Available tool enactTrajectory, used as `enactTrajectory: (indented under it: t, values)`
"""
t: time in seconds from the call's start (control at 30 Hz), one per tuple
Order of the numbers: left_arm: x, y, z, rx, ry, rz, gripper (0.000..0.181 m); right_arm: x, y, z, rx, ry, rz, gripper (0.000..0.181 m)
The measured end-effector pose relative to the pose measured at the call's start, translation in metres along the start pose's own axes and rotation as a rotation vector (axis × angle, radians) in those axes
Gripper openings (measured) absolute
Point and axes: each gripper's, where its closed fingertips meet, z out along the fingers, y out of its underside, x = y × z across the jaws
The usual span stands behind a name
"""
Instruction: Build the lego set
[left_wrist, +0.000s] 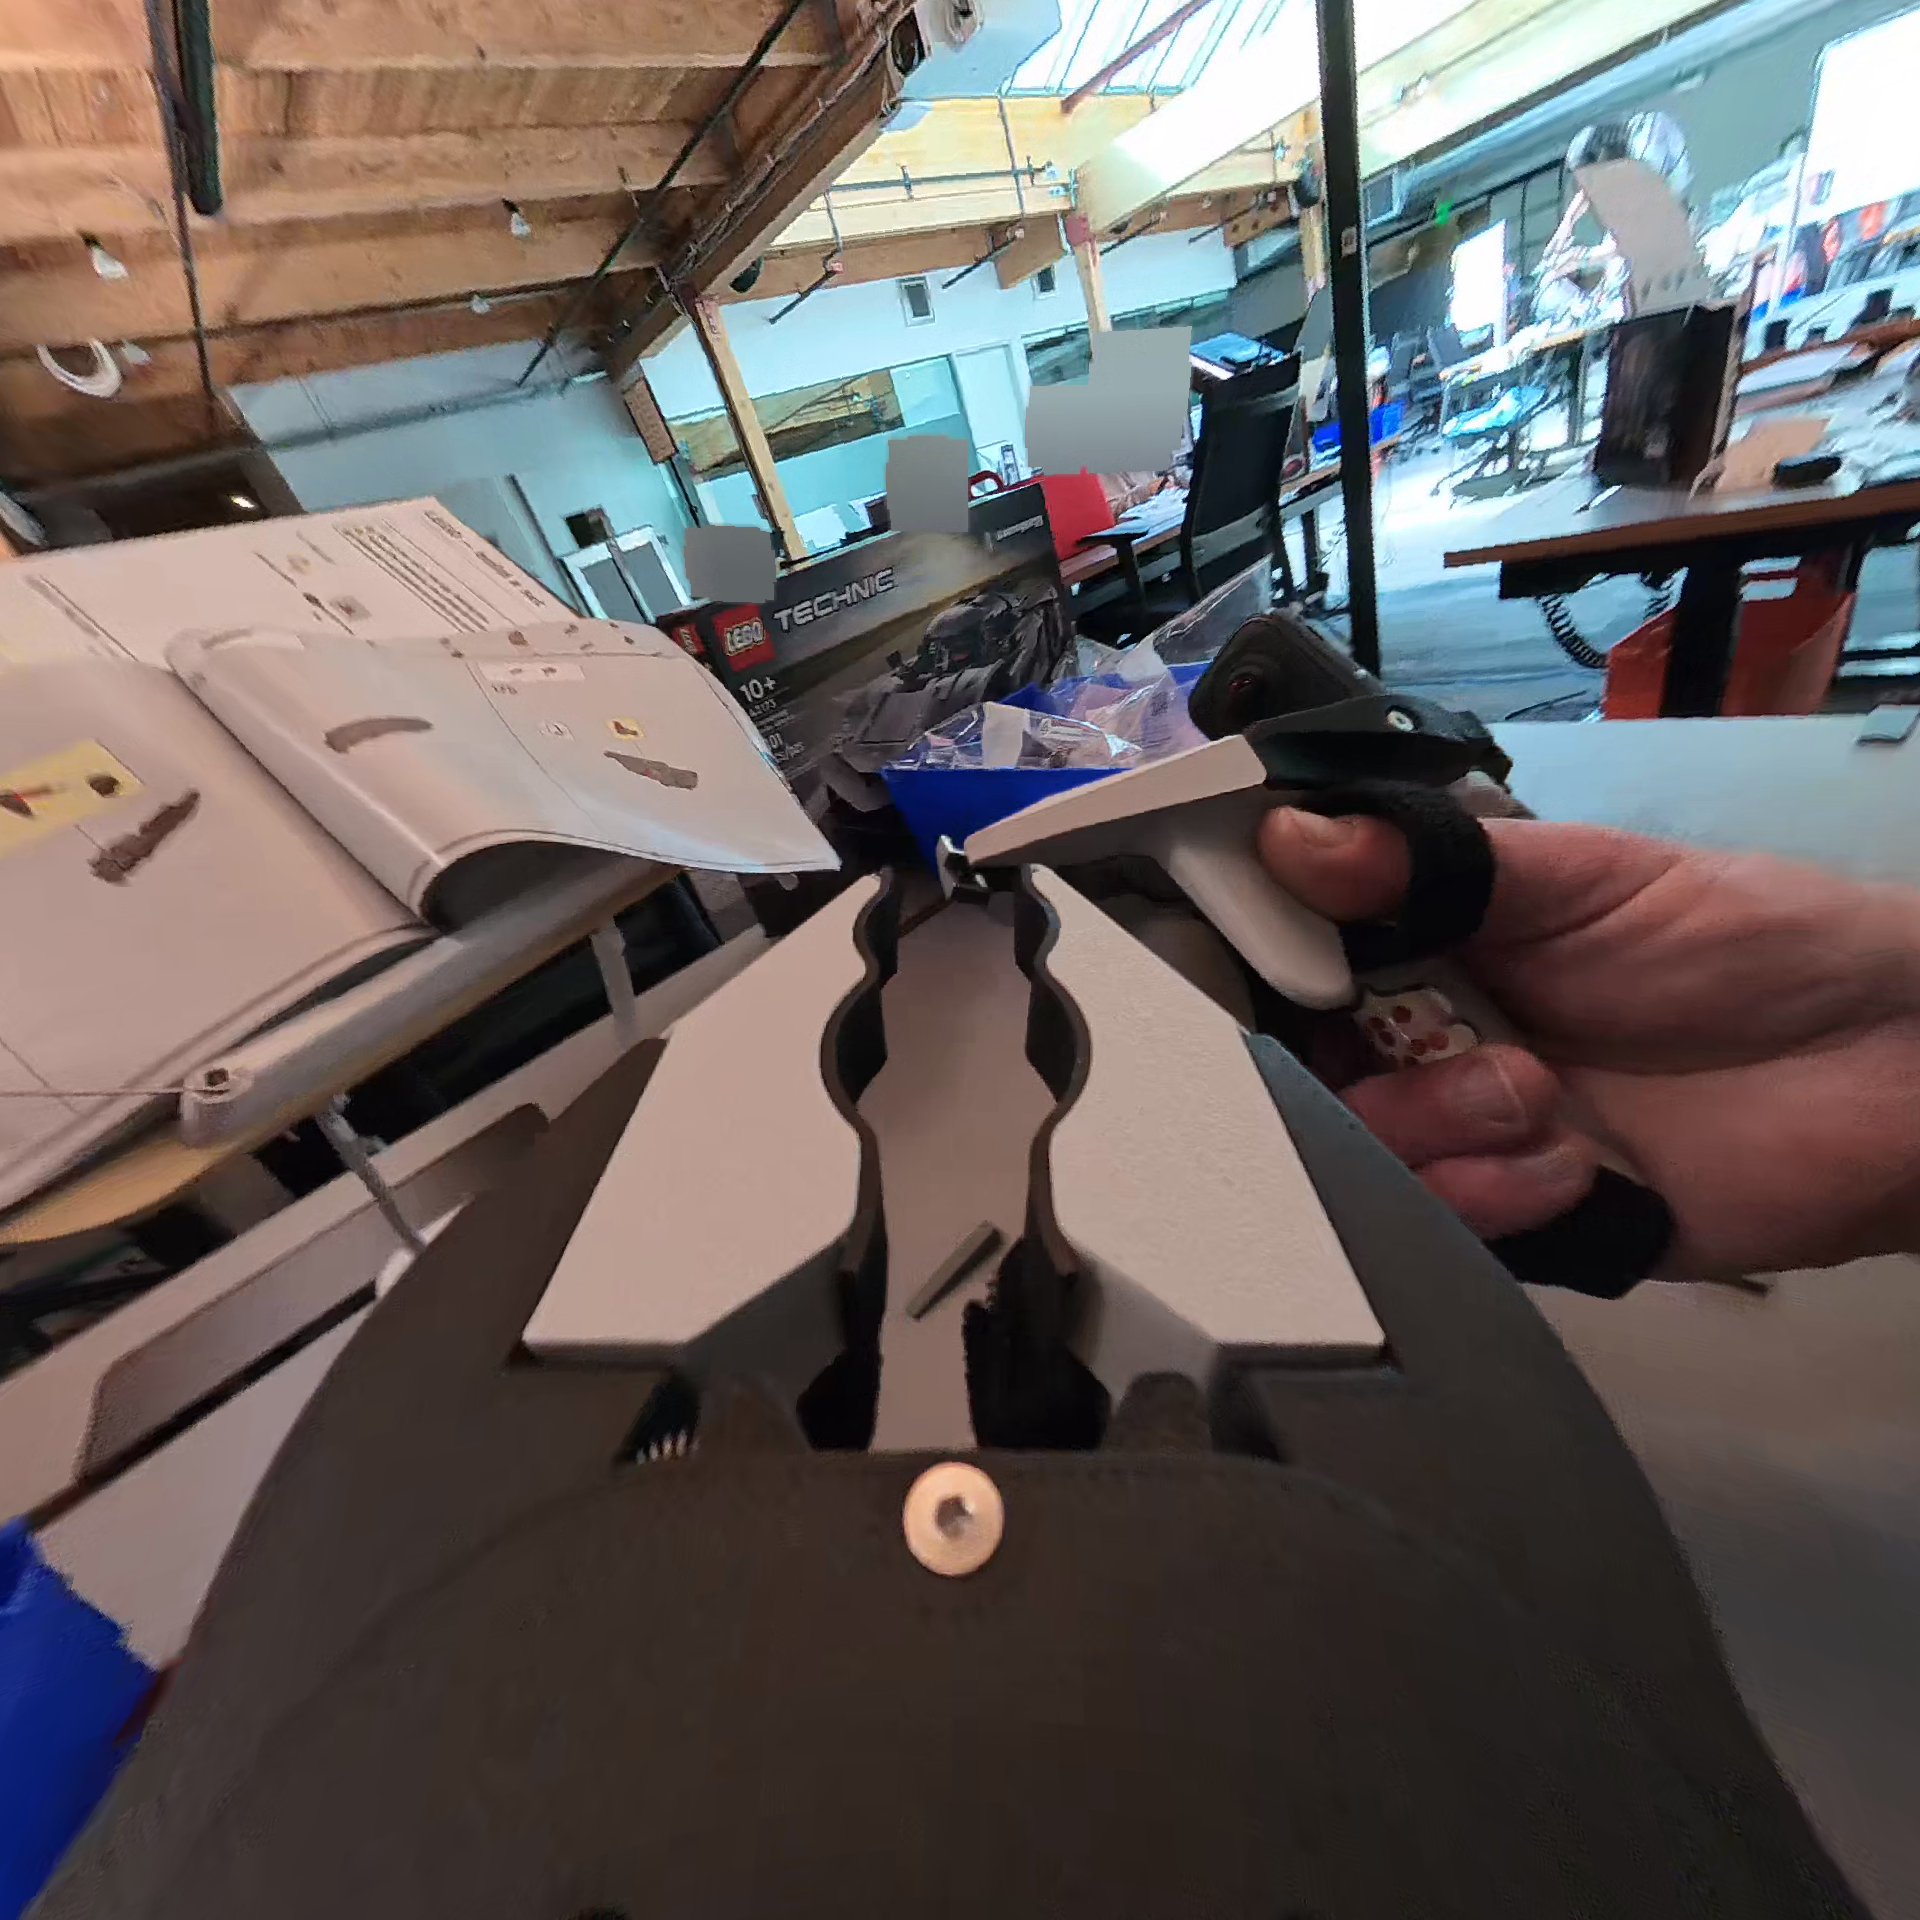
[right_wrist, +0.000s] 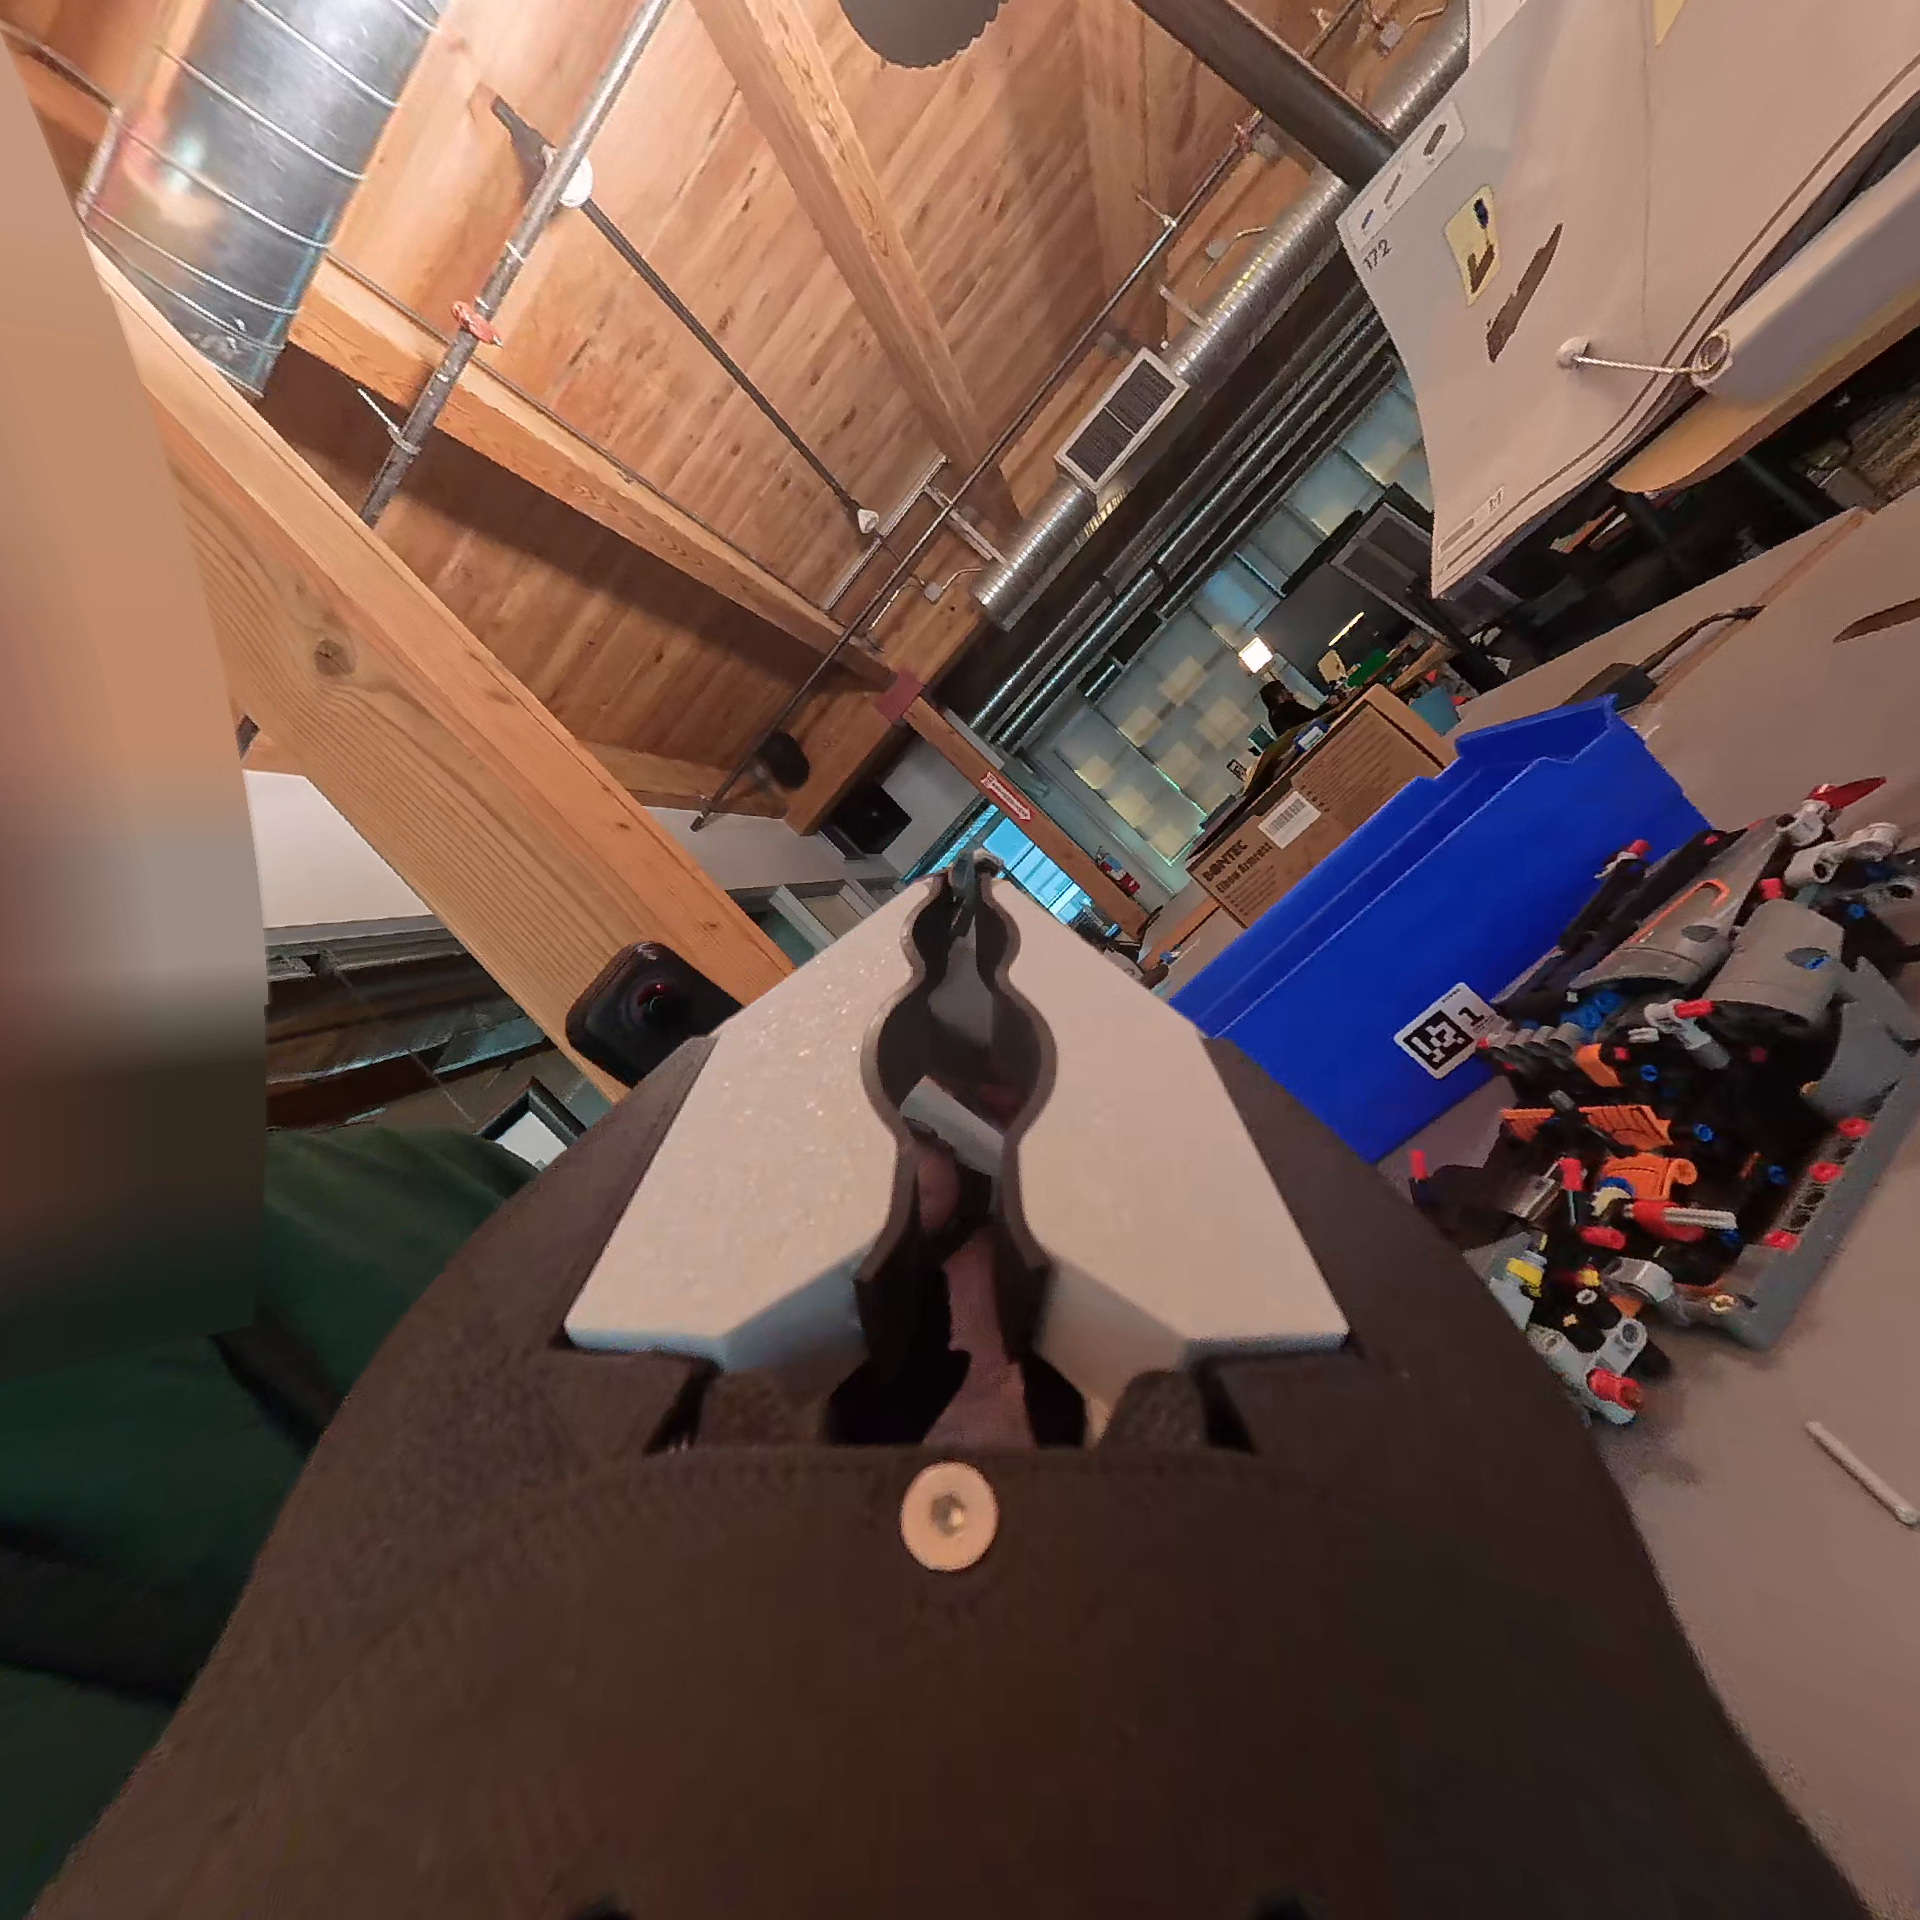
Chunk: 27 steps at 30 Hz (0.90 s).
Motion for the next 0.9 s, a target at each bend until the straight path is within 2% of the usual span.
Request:
enactTrajectory:
  t: [0.13,0.33,0.67,0.9]
  values:
    - [0.001,0.004,0.004,-0.038,-0.028,0.107,0.006,0.000,0.000,0.000,0.012,-0.010,0.019,0.002]
    - [-0.001,0.006,0.004,-0.064,-0.067,0.183,0.005,0.002,0.000,0.001,0.019,-0.011,0.030,0.002]
    - [-0.020,0.000,-0.001,-0.008,-0.044,-0.013,0.005,0.005,-0.016,-0.008,0.065,0.023,0.006,0.009]
    - [-0.034,-0.002,-0.005,0.016,-0.056,-0.054,0.005,0.007,-0.007,-0.010,0.042,0.009,0.033,0.009]
